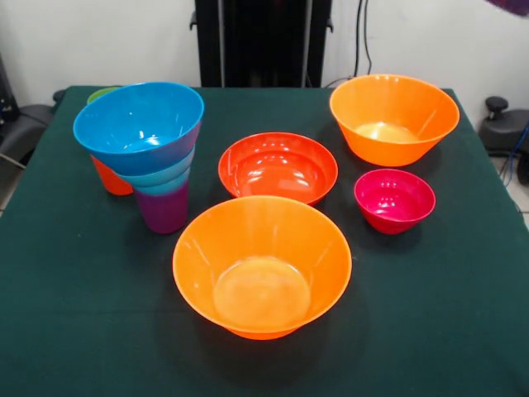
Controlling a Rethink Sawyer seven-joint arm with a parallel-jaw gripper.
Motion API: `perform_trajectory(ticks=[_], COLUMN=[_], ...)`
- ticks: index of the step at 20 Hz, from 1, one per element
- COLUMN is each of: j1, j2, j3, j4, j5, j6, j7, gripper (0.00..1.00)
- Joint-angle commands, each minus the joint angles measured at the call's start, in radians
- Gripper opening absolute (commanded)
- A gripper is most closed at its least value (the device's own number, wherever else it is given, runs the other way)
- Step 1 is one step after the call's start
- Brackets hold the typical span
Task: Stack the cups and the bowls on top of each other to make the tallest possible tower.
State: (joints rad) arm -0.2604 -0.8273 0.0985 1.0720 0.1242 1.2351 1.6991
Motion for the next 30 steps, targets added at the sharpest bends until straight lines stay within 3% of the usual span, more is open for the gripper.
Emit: perform_trajectory(ticks=[1, 4, 13, 22, 30], j1=[-0.141, -0.188, -0.290, -0.337, -0.386], j2=[0.013, 0.042, 0.106, 0.098, 0.055], j3=[0.142, 0.180, 0.274, 0.319, 0.361], j4=[0.134, 0.129, 0.154, 0.187, 0.307], j5=[0.023, 0.022, -0.044, -0.055, -0.069], j6=[0.162, 0.165, 0.051, 0.063, 0.027], j7=[-0.305, -0.338, -0.419, -0.401, -0.413], gripper=[0.00, 0.00, 0.00, 0.00, 0.00])
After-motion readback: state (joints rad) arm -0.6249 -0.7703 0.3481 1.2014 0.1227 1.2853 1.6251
